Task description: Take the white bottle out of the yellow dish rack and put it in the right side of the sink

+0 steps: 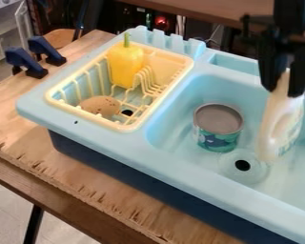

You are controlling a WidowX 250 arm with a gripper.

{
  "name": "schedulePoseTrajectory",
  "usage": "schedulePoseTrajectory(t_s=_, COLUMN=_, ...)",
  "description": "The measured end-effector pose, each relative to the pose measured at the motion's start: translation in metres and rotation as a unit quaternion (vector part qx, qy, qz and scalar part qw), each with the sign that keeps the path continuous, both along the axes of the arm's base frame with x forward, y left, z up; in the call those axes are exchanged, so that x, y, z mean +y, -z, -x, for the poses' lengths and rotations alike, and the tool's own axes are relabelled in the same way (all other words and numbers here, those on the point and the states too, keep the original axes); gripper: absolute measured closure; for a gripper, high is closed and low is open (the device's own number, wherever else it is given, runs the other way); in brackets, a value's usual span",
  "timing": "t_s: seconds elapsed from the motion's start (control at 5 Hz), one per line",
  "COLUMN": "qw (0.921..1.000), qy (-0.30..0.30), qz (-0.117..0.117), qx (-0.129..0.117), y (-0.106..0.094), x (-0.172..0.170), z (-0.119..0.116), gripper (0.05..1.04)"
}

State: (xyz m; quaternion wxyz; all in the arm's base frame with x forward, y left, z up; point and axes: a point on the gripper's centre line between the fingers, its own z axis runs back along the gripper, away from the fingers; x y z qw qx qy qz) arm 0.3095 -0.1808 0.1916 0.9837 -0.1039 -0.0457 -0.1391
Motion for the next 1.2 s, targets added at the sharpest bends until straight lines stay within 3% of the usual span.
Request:
schedulePoseTrajectory(t_s=0.4, qw=0.9998, qy=-0.01, qz=-0.017, qx=0.005, y=0.018, x=-0.016, z=-0.012, gripper=0.697)
schedulePoseTrajectory(t_s=0.8, qw=0.9997, qy=-0.011, qz=-0.021, qx=-0.007, y=0.019, x=-0.034, z=-0.02, gripper=0.696)
schedulePoseTrajectory(t_s=1.0, qw=0.9997, qy=-0.016, qz=-0.018, qx=0.0, y=0.025, x=-0.04, z=-0.029, gripper=0.697)
schedulePoseTrajectory(t_s=1.2, qw=0.9997, qy=-0.017, qz=-0.018, qx=0.004, y=0.027, x=-0.046, z=-0.032, gripper=0.623)
